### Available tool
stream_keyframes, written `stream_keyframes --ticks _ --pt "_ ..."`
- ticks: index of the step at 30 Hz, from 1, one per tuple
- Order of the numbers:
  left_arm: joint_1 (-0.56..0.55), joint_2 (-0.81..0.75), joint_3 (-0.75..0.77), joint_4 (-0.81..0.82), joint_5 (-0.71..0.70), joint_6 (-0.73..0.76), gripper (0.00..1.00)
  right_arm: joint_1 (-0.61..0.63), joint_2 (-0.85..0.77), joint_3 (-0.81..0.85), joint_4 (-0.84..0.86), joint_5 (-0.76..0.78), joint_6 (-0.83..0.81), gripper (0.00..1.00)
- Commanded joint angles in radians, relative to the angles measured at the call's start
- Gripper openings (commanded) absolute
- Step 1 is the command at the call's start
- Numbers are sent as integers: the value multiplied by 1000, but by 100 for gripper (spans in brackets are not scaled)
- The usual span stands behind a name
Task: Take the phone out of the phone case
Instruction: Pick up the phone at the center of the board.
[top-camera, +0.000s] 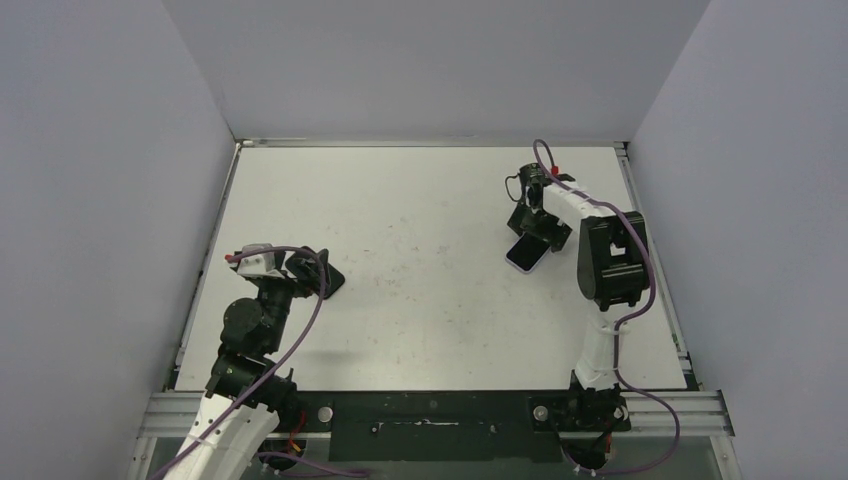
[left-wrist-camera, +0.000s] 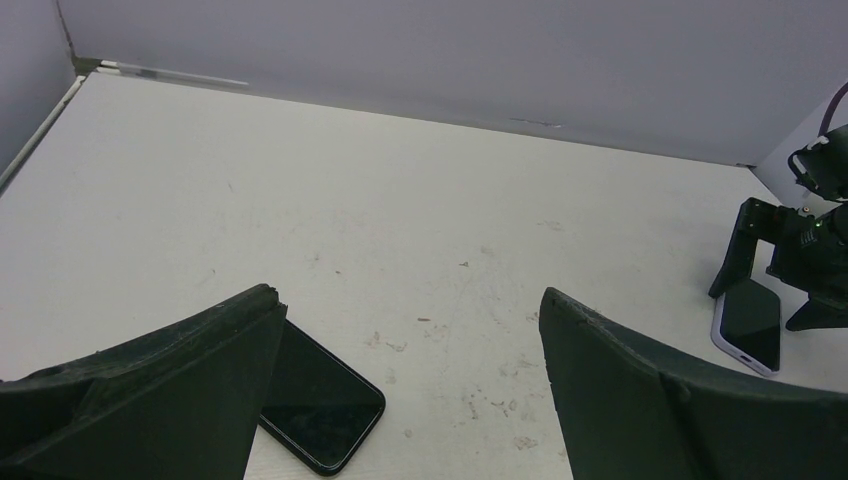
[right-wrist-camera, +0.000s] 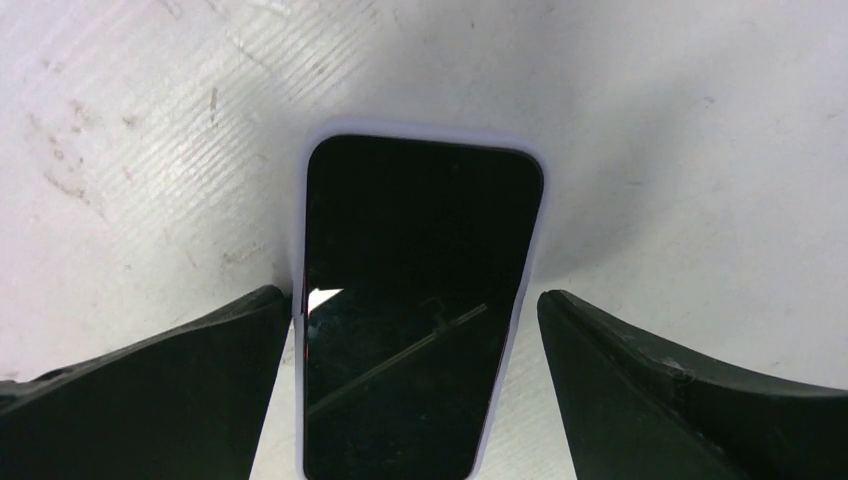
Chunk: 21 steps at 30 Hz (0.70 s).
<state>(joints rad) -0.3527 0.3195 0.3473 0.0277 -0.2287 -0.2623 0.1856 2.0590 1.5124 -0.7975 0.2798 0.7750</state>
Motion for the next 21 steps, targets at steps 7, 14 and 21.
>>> stream_keyframes --ticks 7,14,21 --pt "-6 -4 7 60 24 -14 97 -16 -21 -180 139 -157 -54 100" --pt "-6 33 38 -16 12 -65 97 10 -11 -198 148 -132 -97 87" --pt "-14 135 139 -278 15 -202 97 60 -65 -231 187 -135 -189 56"
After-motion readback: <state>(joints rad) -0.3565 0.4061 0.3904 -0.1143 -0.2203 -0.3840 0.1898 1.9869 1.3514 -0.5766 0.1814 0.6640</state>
